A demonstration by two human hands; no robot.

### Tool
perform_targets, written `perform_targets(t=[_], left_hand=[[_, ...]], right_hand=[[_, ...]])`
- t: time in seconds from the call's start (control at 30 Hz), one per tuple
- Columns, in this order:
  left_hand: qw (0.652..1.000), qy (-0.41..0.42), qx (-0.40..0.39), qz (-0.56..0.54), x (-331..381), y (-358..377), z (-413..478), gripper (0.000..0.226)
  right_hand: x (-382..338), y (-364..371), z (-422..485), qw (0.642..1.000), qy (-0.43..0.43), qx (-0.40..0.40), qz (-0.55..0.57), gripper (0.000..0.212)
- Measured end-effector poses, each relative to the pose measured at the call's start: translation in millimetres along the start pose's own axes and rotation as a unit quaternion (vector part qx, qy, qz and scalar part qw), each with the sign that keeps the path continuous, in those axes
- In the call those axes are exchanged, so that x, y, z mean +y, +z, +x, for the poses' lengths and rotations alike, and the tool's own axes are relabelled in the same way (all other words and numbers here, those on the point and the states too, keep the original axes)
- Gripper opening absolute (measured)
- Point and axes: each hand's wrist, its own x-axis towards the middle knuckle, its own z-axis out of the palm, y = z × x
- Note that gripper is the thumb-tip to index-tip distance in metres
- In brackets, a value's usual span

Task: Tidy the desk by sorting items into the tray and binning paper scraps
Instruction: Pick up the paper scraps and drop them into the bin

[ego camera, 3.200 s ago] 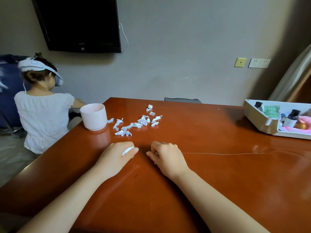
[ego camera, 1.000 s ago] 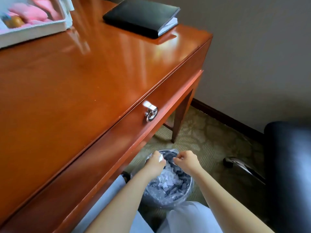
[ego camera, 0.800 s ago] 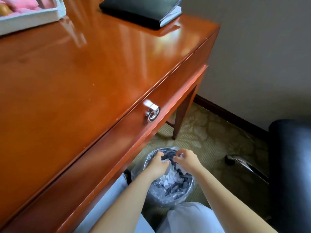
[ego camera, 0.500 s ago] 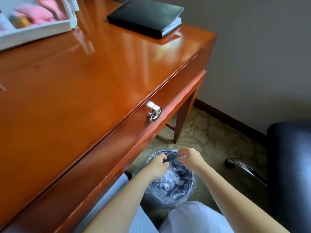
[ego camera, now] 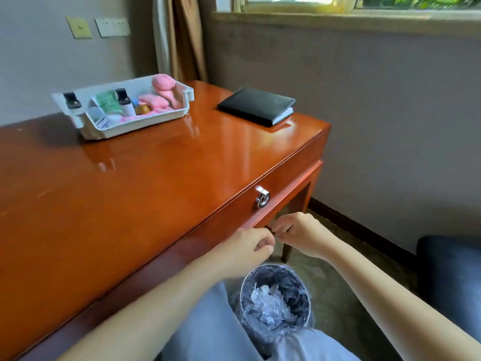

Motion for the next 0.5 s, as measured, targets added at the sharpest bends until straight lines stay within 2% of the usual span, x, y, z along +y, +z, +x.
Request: perform_targets(t=[0.23,0.5], left_hand=[[0.996,0.043,0.052,0.061,18.5,-68.8,-90.5,0.023],[0.98,-0.016,0.142,0.142,-10.8,-134.6,-183.1,0.024]], right_hand=[[-90.1,-48.0,-19.1,0.989,-0.141,0.004,-0.04,0.021],[-194.3,-47.5,-22.3,0.967,-0.247,-0.007,-0.07,0.016]])
